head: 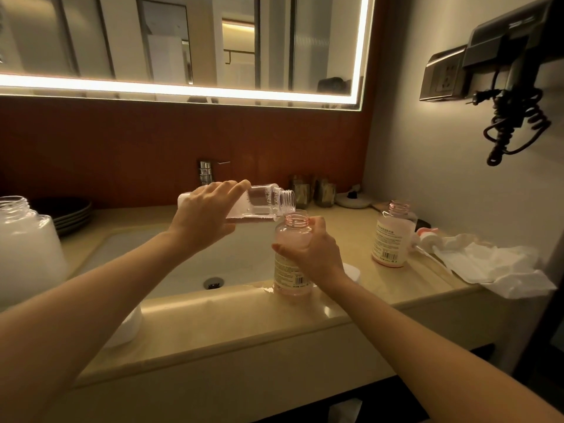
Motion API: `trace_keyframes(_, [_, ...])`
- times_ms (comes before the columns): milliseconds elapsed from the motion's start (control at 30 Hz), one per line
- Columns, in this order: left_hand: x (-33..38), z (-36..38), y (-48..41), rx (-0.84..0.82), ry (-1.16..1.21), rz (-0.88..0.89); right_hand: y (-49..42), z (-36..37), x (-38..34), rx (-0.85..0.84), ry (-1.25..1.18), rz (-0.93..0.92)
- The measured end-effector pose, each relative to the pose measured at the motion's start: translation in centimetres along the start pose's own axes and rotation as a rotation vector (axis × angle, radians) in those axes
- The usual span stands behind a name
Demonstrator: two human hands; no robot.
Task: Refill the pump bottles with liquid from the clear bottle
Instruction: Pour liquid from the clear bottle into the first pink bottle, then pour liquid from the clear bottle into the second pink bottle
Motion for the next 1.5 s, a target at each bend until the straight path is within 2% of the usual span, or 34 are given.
trace_keyframes(167, [0.2,1.8,-0.3,0.000,0.275,-0.184,-1.9,-3.5,0.1,0.090,-0.105,-0.009])
trace_keyframes(300, [-0.5,4.1,-1.1,0.005,0.702,-0.340,-4.1,-6.2,1.6,0.130,-0.025,0.027])
trace_keyframes(433, [0.2,6.4,-1.8,0.015,0.988,-0.400,-5.4,-7.4,4.7,0.143,0.018,0.122])
trace_keyframes(633, [2.2,8.4,-4.0,-0.003,1.228,-0.429,-6.8,-7.9,8.1,0.148,-0.004,0.218])
trace_keyframes(767, [3.6,9.3,-5.0,-0.008,1.326,-0.428,-7.5,-7.8,9.3,0.144,-0.040,0.233])
trace_keyframes(933, [4.7,9.5,-5.6,-0.014,1.366,-0.409,-7.3,-7.5,8.5,0.128,-0.037,0.162])
trace_keyframes(1100, [5.6,9.0,-6.1,-0.020,1.350,-0.382,-4.9,-9.4,5.0,0.316,0.142,-0.076])
trace_keyframes(1200, [6.6,8.7,-6.7,-0.026,1.344,-0.368,-2.8,-11.4,4.2,0.525,0.313,-0.167])
trace_keyframes(1300, [7.7,8.8,-7.2,-0.033,1.319,-0.360,-1.9,-13.5,6.0,0.604,0.403,-0.006])
trace_keyframes(1500, [9.2,9.5,-7.9,-0.042,1.270,-0.341,-1.6,-14.4,11.0,0.451,0.259,0.290])
Point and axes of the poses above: each hand's wrist, its own y-axis away from the middle knuckle, its own z-axis out of the palm, x = y × z, the point moved 6 cm from there along -y, towards the middle knuckle, and after that the axes turned 15 degrees about -x, right-handed, at the moved point
